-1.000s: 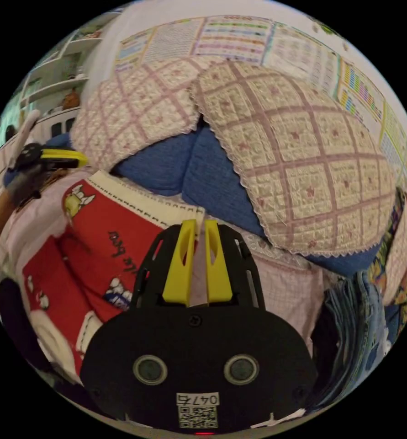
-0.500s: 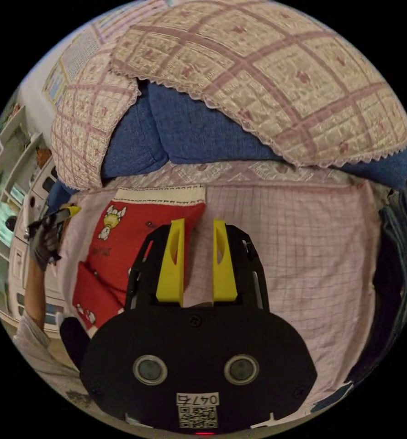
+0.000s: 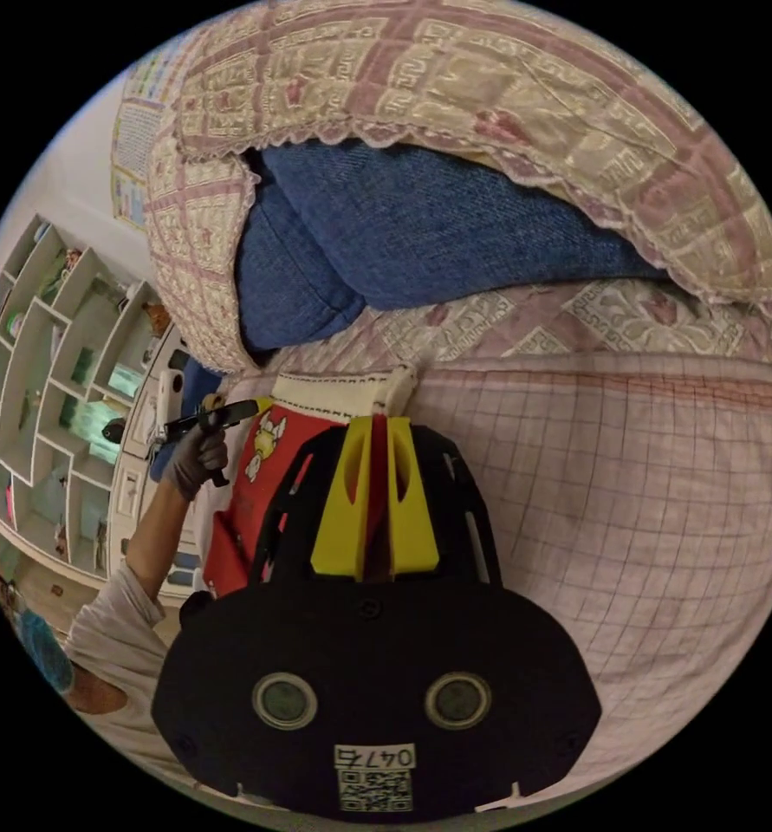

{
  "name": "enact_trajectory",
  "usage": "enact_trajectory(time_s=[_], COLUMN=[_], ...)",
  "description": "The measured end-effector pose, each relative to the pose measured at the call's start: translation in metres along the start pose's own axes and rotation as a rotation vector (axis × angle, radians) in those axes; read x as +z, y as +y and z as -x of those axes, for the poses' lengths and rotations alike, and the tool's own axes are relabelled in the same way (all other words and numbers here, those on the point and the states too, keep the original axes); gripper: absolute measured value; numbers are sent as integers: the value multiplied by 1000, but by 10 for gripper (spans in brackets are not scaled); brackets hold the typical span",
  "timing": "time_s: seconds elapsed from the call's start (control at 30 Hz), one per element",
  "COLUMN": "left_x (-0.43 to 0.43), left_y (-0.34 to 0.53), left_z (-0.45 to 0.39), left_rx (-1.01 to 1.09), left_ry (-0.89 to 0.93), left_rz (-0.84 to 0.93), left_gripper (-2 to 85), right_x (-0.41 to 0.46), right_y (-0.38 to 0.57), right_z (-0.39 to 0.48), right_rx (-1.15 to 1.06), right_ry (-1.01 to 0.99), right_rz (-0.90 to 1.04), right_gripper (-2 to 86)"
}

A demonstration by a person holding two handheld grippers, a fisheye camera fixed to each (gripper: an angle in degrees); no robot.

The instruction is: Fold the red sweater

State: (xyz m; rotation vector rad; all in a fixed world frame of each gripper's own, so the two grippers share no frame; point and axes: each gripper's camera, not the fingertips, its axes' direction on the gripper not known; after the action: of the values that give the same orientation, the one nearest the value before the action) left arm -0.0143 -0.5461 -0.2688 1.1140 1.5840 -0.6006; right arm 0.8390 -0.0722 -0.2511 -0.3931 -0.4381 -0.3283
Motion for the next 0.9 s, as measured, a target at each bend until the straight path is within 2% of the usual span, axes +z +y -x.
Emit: enact_trajectory(time_s=[0.07,0.2,0.27,0.3,0.37,0.43,0.53,0.67,0.8,0.9], left_x=[-11,-60,-61,-54,-52,-71,-117,-184,-217,-196], left_y=[7,48,56,54,56,70,106,200,283,316], left_z=[-8,-42,-50,-49,-43,-43,-73,-155,-212,-243], left_rx=[52,251,257,215,139,86,164,404,412,376], left_ry=[-14,2,-100,-158,-213,-238,-262,-219,-139,-136], left_rz=[-52,-329,-322,-263,-222,-278,-321,-402,-527,-573], left_gripper=[16,7,12,19,44,60,64,37,17,24], right_x=[-12,-32,-20,-14,-4,-20,-62,-116,-119,-105], right_y=[7,31,31,29,28,41,79,152,199,215], right_z=[22,61,67,67,69,82,127,184,212,217], right_rx=[-160,-434,-397,-365,-248,-223,-283,-280,-249,-183], right_ry=[33,158,293,341,535,585,546,374,279,224], right_rz=[-90,-303,-257,-232,-161,-240,-394,-501,-528,-473], right_gripper=[-2,0,14,21,73,77,63,23,6,9])
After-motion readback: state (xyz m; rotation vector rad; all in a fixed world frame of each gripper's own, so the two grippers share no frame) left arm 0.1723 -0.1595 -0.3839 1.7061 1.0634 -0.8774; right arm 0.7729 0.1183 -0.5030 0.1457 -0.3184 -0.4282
